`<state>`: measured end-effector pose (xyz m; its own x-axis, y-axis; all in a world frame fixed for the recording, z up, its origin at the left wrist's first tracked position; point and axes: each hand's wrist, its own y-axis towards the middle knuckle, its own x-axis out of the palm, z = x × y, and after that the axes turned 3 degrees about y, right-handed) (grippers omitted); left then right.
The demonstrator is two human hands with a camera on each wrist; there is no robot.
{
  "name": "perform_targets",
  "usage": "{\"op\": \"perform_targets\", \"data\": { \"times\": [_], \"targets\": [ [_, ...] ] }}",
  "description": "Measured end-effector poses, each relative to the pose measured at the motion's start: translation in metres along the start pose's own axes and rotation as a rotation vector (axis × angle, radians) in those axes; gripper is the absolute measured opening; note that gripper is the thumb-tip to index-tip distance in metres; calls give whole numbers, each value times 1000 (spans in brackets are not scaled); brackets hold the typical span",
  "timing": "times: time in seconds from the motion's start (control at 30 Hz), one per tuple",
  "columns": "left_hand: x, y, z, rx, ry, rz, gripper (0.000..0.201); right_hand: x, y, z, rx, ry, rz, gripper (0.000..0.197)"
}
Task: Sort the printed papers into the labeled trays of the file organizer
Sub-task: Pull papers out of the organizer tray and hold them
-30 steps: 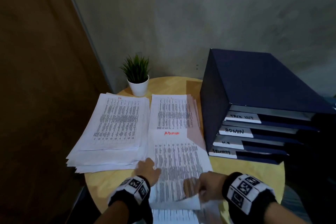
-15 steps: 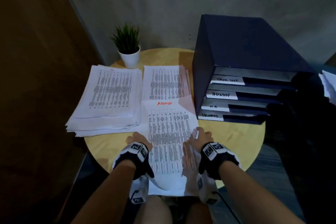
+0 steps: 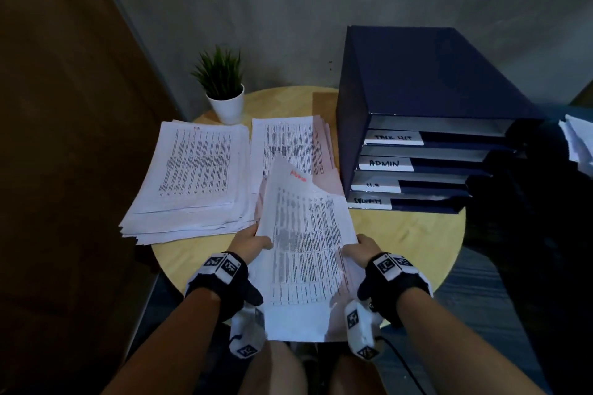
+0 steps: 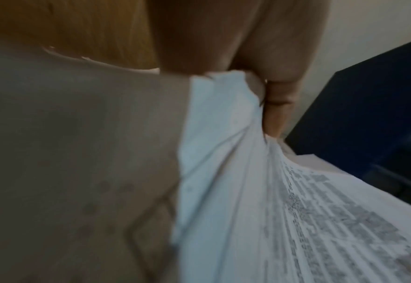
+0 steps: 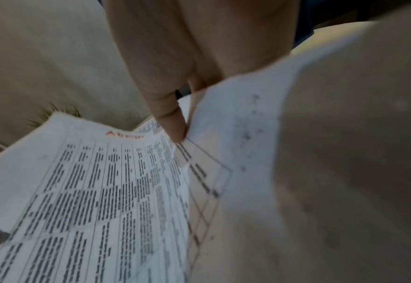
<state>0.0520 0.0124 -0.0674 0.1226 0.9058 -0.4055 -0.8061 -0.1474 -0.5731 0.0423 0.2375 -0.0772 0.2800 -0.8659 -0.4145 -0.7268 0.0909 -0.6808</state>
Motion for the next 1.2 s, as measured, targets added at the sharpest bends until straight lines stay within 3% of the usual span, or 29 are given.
{"op": "perform_targets", "data": {
  "times": [0.13, 0.3, 0.43, 0.5, 0.57, 0.6, 0.7, 0.83, 0.97, 1.1, 1.2],
  "targets": [
    [-12, -8, 2, 86, -115, -2, 32, -1, -5, 4, -4, 124, -71, 54],
    [-42, -12, -10, 94, -442, 53, 52, 1, -14, -2, -97, 476, -150, 56],
    [-55, -9, -20, -7, -563, 23, 42, 7, -28, -23, -209, 398, -233, 24],
    [-56, -6, -23, -25, -539, -30, 48, 9, -33, -31, -248, 307, -207, 13],
    [-55, -7, -22, -2, -476, -91, 67, 10, -34, -32, -278, 220, -155, 1],
    [-54, -8, -22, 11, -421, -93, 70, 9, -34, -31, -287, 193, -128, 7],
    [-43, -21, -26, -18, -319, -117, 60, 7, -38, -22, -262, 157, -71, 21],
    [-24, -31, -38, -38, -209, -166, 47, 3, -38, -1, -228, 141, -40, 5],
    [-11, -37, -37, 16, -150, -178, 52, 0, -39, 15, -202, 172, -16, 14],
    [1, -41, -28, 75, -129, -219, 51, -12, -47, 29, -180, 260, 22, 7],
    [13, -47, -23, 91, -130, -248, 47, -23, -57, 46, -146, 335, 41, 22]
  ]
}}
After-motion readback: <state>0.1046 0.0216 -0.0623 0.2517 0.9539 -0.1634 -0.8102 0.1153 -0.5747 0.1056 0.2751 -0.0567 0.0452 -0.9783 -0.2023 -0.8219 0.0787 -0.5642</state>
